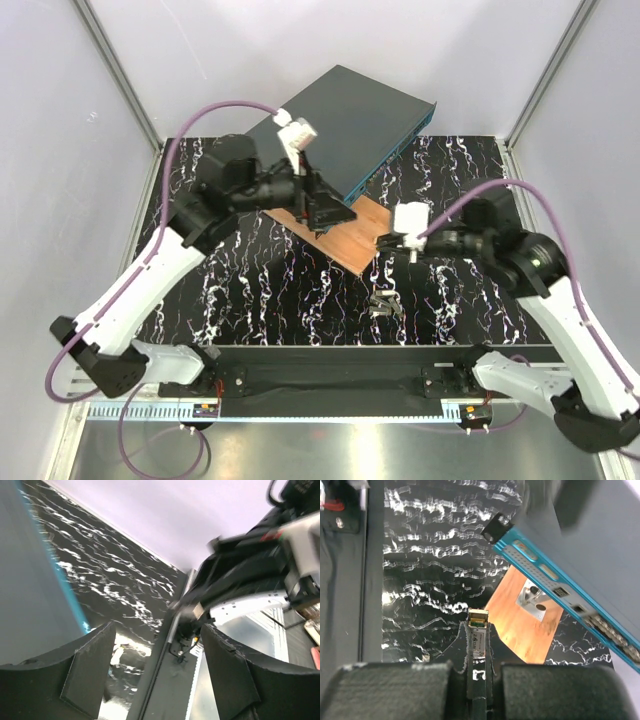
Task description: Insert the plug into the switch port
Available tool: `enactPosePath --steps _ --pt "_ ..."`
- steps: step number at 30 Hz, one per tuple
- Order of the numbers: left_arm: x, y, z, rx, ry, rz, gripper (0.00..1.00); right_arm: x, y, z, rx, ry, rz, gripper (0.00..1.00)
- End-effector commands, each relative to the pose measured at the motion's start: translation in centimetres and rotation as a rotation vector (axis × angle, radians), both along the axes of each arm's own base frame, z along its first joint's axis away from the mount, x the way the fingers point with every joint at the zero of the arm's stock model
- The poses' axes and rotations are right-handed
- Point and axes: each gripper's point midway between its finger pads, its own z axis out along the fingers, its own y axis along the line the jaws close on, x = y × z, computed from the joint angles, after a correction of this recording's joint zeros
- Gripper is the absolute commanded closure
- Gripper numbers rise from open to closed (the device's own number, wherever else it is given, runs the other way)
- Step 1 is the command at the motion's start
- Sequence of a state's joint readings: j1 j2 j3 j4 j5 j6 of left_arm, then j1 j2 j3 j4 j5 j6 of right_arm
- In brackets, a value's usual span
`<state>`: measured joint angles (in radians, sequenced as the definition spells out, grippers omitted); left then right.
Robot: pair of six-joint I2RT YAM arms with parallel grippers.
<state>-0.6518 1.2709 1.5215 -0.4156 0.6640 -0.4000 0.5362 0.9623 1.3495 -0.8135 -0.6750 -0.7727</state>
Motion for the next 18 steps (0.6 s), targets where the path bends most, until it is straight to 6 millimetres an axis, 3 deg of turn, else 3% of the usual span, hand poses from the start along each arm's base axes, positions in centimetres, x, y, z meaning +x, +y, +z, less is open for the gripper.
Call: enactPosePath --steps 1,5,8,18 --pt "-0.7 -2.1 1.8 -0.023 -0.029 0.003 0.26 0.9 1.1 0.2 -0.088 -0.087 -0.006 1.0" --pt "0.1 -3.6 -1.6 0.074 0.033 0.039 0.28 2.1 2.1 0.3 -0.13 -0.115 -0.066 1.0" --pt "0.9 -3.5 -3.2 0.125 0.058 0.083 0.31 2.7 2.5 0.3 -0.14 -0.137 -0.11 1.0" --pt "0.7 -3.2 -5.4 0.178 0.068 0.093 0.44 3.5 2.9 0.7 -0.133 -0.149 -0.163 1.0"
